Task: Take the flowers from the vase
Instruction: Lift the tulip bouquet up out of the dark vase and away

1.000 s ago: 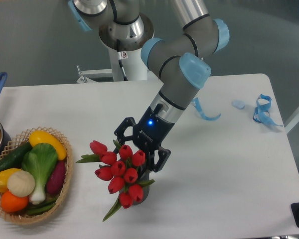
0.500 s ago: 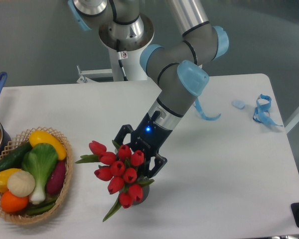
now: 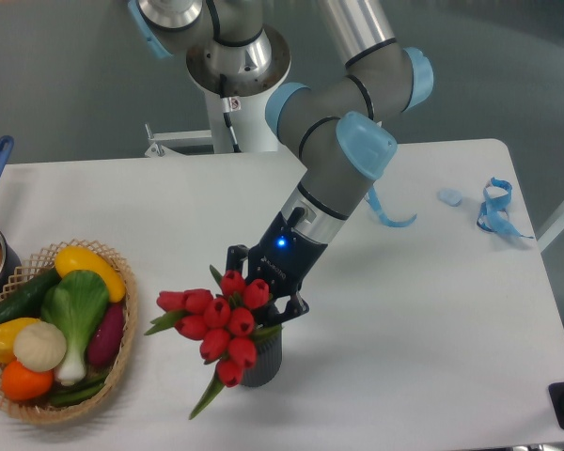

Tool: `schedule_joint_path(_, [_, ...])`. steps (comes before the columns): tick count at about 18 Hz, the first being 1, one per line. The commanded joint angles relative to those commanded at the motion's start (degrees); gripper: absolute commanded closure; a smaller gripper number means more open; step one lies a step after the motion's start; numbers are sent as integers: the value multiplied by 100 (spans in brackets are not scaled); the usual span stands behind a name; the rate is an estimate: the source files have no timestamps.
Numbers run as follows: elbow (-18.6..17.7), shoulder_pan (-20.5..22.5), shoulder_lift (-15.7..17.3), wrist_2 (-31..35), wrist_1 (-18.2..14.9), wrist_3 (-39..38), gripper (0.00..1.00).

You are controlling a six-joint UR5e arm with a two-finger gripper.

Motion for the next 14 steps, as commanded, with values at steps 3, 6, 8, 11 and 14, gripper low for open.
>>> schedule_joint_path(3, [27,26,131,-219,0,-175,73])
schedule_joint_path(6, [149,88,377,-536,0,-710,72])
schedule_joint_path(8, [220,88,509,-580,-9,-957,72])
schedule_joint_path(11, [360,70,676,-580,0,-1335,72])
schedule_joint_path(14, [501,88,817,-624,0,-1511,72])
